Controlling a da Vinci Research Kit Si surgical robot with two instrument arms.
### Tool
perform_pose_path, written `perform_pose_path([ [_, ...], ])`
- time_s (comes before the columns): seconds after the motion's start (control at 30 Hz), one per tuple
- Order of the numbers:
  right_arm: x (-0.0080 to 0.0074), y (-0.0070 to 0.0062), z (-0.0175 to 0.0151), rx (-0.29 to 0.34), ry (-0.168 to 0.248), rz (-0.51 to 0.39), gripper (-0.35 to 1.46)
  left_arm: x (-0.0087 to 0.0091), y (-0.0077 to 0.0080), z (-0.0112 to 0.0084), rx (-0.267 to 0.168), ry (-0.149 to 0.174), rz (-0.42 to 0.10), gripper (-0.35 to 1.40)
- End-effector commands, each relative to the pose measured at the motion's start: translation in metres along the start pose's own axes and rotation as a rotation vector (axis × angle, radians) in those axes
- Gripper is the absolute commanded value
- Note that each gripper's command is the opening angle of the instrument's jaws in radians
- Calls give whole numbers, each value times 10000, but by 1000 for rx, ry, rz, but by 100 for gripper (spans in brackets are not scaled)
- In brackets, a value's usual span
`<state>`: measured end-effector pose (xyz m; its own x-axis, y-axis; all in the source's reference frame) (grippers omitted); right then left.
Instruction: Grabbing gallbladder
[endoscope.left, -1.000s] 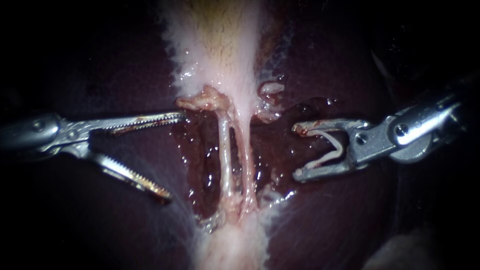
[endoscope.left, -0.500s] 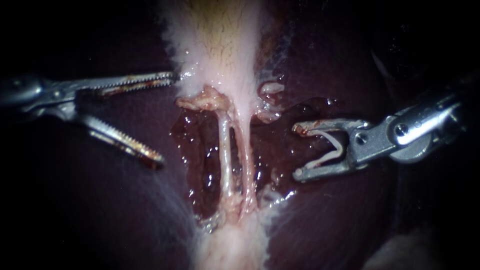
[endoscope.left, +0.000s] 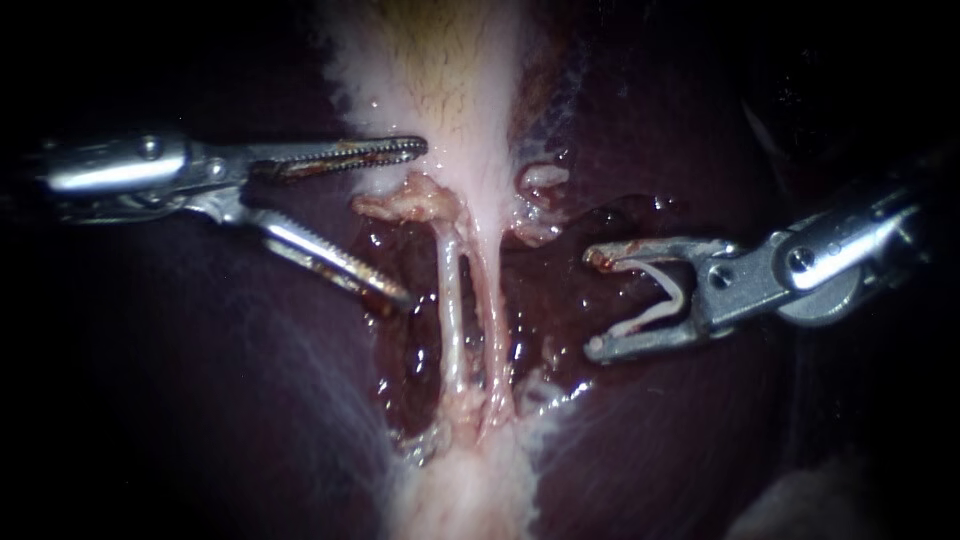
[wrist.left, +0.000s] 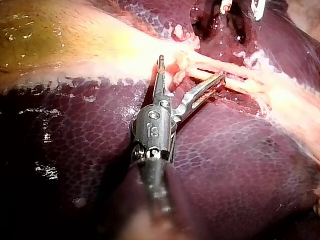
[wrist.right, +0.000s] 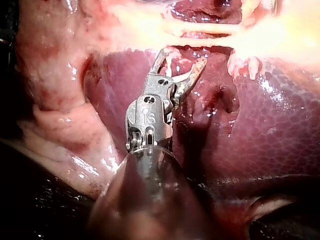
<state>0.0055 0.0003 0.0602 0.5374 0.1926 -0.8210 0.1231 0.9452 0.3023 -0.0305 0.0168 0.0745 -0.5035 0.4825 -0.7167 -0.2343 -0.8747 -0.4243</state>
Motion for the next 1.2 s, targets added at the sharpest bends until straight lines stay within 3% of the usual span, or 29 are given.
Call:
perform_pose_path([
  [0.03, 0, 0, 0, 1, 0, 0, 50, -2, -1, 0, 3, 0, 6, 94],
  [0.27, 0, 0, 0, 1, 0, -1, 50, 0, -2, -7, 20, -1, -31, 74],
  [0.57, 0, 0, 0, 1, 0, -1, 49, 0, -1, -12, 46, -10, -88, 34],
  [0.7, 0, 0, 0, 1, 0, -1, 49, 0, -1, -14, 52, -19, -92, 15],
  [1.07, 0, 0, 0, 0, 0, 0, 49, 8, 2, -28, 62, -26, -110, -8],
  [1.17, 0, 0, 0, 0, 0, 0, 49, 12, 6, -33, 62, -39, -113, -35],
  [1.2, 0, 0, 0, 0, 0, 0, 49, 13, 7, -34, 62, -45, -113, -35],
])
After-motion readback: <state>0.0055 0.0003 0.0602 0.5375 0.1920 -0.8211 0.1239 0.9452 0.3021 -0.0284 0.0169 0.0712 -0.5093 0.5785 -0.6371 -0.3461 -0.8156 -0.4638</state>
